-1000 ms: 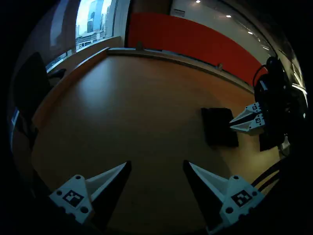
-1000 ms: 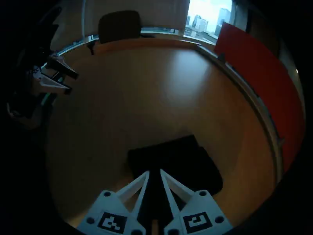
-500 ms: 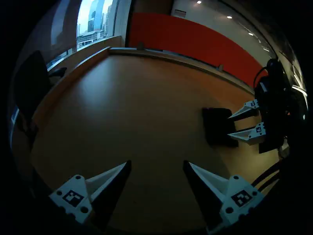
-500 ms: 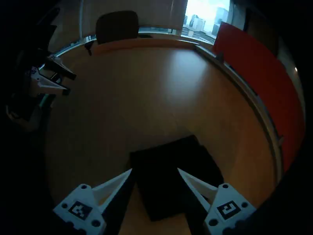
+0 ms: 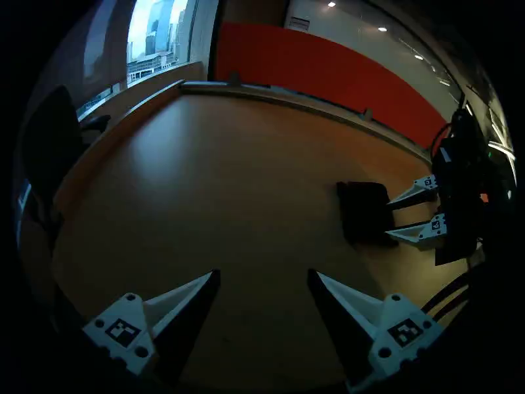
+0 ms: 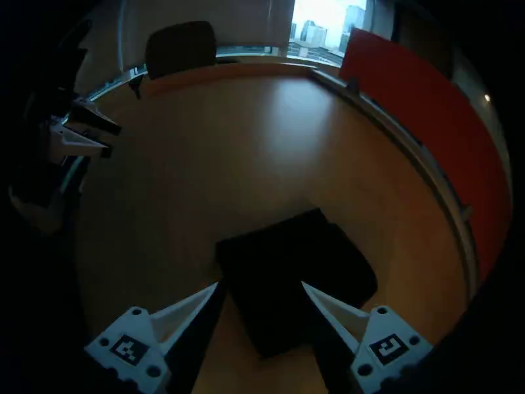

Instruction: Fold towel

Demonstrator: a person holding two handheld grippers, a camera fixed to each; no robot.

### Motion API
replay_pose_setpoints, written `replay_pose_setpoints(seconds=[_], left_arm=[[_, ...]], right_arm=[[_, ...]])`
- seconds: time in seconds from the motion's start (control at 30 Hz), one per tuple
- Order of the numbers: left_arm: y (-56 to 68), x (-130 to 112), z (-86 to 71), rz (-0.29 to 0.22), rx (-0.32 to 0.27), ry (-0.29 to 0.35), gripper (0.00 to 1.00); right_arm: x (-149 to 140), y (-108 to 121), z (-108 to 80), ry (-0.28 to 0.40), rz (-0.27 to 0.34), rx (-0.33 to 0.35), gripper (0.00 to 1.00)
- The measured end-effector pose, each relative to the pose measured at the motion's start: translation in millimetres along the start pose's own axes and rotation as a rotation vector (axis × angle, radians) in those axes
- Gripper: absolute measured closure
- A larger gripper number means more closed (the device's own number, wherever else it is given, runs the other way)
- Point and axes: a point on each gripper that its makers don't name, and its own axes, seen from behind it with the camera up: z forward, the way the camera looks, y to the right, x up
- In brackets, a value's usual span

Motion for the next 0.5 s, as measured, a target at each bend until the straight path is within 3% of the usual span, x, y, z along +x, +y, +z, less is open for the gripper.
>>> replay_pose_setpoints(seconds=[0.5], left_arm=[[1.2, 1, -1.0, 0.026, -0.003, -0.006, 0.02]], right_arm=[[-49, 10, -21.2, -0.035, 0.093, -0.054, 0.23]])
